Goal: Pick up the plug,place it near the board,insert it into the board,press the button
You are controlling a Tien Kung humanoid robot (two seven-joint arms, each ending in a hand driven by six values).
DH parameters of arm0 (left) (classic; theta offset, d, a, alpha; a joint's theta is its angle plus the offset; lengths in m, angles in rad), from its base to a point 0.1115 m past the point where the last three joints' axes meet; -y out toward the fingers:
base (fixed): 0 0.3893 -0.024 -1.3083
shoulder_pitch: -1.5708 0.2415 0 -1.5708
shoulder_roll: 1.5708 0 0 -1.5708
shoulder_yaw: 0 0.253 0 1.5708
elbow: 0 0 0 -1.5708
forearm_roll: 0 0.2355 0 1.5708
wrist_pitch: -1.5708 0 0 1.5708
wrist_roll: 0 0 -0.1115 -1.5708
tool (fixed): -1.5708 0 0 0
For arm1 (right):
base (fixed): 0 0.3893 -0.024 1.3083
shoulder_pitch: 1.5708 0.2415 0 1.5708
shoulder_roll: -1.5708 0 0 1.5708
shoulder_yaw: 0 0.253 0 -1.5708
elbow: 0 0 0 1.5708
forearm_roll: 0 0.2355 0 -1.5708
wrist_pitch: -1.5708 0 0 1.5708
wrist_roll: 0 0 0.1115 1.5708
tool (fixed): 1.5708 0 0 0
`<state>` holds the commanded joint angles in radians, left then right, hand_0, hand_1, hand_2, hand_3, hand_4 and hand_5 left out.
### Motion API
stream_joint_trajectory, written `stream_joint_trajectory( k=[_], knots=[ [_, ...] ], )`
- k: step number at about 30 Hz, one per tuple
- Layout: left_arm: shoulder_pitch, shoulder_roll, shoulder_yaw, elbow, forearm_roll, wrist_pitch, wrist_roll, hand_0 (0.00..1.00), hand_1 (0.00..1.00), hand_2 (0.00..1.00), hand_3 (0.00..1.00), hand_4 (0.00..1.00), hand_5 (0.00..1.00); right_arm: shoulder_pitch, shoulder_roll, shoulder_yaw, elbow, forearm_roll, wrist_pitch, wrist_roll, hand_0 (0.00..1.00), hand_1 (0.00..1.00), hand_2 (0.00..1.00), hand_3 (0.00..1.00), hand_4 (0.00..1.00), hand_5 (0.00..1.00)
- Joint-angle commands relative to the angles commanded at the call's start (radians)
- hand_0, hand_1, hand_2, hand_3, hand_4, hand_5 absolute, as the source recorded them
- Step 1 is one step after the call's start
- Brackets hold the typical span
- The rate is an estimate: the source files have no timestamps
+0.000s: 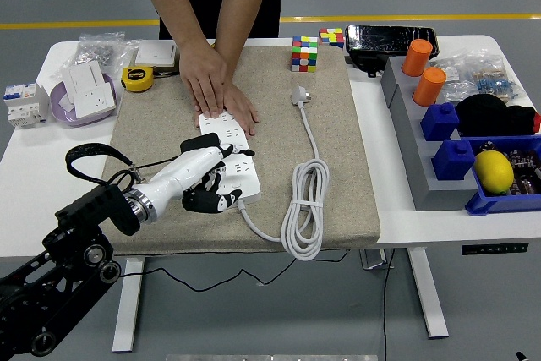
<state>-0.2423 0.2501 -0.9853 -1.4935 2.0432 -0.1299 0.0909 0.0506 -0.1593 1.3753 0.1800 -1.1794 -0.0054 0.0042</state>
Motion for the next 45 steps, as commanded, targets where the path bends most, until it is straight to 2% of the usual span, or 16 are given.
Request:
stream_joint_trajectory(
  k=[3, 17, 45],
  knots=[
    [-0.004, -0.001, 0.009, 0.020, 0.062, 0.001, 0.000, 0.140, 0.040, 0.152, 0.848, 0.509, 0.002, -0.001, 0.000, 0.000, 0.000, 0.000, 0.000, 0.000, 0.868, 0.796, 0.778, 0.826, 0.998, 0.998],
    [-0.007, -0.004, 0.028, 0.076, 0.079, -0.020, 0.012, 0.135, 0.037, 0.153, 0.834, 0.504, 0.002, 0.001, 0.000, 0.000, 0.000, -0.002, 0.000, -0.001, 0.868, 0.797, 0.776, 0.825, 0.998, 0.998],
    [-0.005, 0.000, 0.040, 0.098, 0.096, -0.016, 0.009, 0.137, 0.036, 0.153, 0.802, 0.498, 0.002, -0.004, -0.002, -0.005, 0.000, -0.001, 0.001, 0.000, 0.867, 0.795, 0.775, 0.825, 0.998, 0.998]
  ],
)
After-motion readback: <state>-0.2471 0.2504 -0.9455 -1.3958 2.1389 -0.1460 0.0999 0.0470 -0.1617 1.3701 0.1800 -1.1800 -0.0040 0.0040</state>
